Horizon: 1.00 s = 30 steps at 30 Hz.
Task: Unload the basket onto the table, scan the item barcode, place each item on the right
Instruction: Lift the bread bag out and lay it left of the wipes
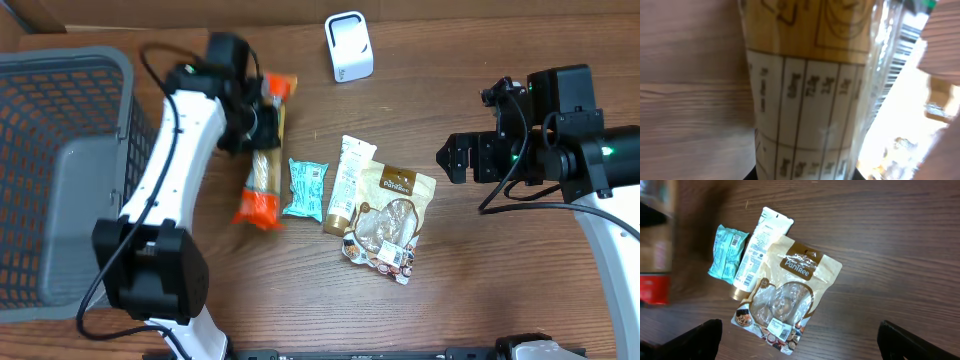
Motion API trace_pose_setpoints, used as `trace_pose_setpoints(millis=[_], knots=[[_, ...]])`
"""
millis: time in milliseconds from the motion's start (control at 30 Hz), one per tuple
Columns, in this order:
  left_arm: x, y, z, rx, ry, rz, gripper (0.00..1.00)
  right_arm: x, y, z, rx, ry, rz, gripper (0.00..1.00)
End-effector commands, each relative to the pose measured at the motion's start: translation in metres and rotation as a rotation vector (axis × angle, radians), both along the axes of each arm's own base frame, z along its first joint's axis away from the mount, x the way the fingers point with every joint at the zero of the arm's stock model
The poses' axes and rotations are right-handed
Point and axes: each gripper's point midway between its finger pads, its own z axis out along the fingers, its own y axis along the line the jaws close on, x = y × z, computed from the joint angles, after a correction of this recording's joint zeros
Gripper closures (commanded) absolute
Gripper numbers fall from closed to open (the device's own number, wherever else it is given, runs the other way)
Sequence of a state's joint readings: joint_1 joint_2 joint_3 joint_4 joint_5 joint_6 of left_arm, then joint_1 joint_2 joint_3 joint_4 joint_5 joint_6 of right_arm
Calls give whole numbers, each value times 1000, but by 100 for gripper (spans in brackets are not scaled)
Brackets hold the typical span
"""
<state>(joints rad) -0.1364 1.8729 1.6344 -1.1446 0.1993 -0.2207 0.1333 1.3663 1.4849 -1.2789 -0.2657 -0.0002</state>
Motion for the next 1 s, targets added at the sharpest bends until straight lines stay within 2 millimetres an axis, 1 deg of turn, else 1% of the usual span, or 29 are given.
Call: trace_pose_setpoints(millis=[0,100,133,167,233,267,367,400,433,500,567,600,667,733,833,967], knots=[[-13,-3,-36,-29,36,54,96,1,3,5,4,-16,13,0],[-20,-11,-64,-80,41,30,96,1,3,5,4,-16,13,0],[-23,-14,-70,-98,45,27,90,1,3,5,4,-16,13,0],[-26,-16,-74,-113,50,25,76,1,3,5,4,-16,13,0],[-29,-16,-78,-115,55,24,43,1,3,5,4,-16,13,0],[-28,-16,-78,-115,54,22,33,1,3,5,5,-15,12,0],[-25,-16,-70,-112,33,-2,13,1,3,5,5,-16,12,0],[-23,-13,-63,-109,27,0,5,1,3,5,5,-15,12,0],[-21,-10,-54,-103,18,6,0,1,3,5,5,-14,12,0],[-15,-8,-32,-107,-9,10,0,0,3,4,4,-11,12,0],[-8,-5,-1,-104,-61,15,0,0,3,4,4,-11,12,0],[-6,0,19,-86,-98,22,0,0,3,4,4,-11,12,0],[-5,10,48,-40,-156,37,0,0,3,4,4,-11,12,0],[-12,26,77,40,-221,60,1,0,3,5,4,-12,12,0],[-33,41,90,106,-219,68,0,0,3,5,4,-12,12,0],[-57,61,91,133,-147,107,1,1,3,5,5,-15,12,0]])
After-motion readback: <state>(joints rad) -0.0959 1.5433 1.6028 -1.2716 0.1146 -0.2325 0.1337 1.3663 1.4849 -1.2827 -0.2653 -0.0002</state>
